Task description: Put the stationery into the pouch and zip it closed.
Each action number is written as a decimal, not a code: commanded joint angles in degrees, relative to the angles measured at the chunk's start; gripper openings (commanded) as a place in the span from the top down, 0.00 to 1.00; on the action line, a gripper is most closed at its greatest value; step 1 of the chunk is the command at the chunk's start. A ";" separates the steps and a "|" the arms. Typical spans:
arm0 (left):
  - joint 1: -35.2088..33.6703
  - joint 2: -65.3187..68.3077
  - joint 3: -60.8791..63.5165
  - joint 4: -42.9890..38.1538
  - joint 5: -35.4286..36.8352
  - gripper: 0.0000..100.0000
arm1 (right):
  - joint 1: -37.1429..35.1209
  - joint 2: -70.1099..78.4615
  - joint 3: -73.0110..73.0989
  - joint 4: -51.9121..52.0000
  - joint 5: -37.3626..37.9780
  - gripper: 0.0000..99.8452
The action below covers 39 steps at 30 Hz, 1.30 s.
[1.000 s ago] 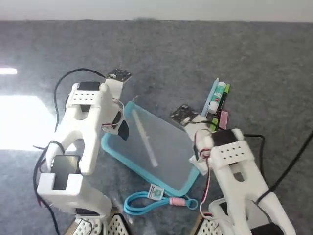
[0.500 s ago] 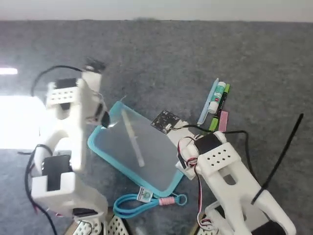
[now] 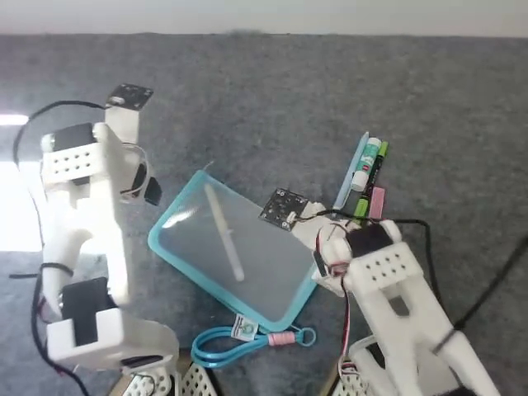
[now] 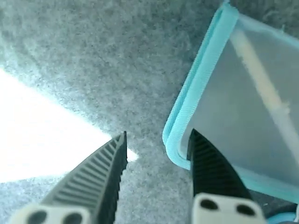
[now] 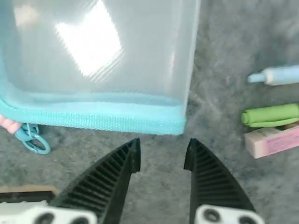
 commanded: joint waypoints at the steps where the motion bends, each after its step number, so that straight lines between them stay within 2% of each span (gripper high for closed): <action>1: -2.11 -3.08 -0.48 -0.35 -0.88 0.80 | -0.92 -14.81 4.92 0.22 4.92 0.82; 7: -2.73 -3.08 -0.22 -0.35 -3.60 0.80 | -1.63 -35.82 20.48 -1.89 12.57 0.82; 13: -2.64 -2.99 -0.22 -0.26 -3.60 0.80 | 2.86 -44.35 27.87 -2.68 21.01 0.68; 16: -2.46 -2.99 -0.22 -0.26 -3.60 0.80 | 2.77 -45.85 29.98 -3.03 24.35 0.67; 22: -2.46 -2.99 -0.13 -0.18 -3.60 0.80 | 2.33 -46.11 31.82 -9.01 24.00 0.68; 27: -2.37 -2.99 -0.13 -0.18 -3.60 0.80 | 1.98 -46.20 32.62 -17.10 20.31 0.68; 31: -2.46 -2.99 -0.13 -0.09 -3.52 0.80 | -2.95 -46.55 38.86 -24.75 20.31 0.68; 39: -2.37 -2.99 1.63 -0.44 -3.69 0.80 | -7.16 -46.64 40.26 -26.15 20.22 0.68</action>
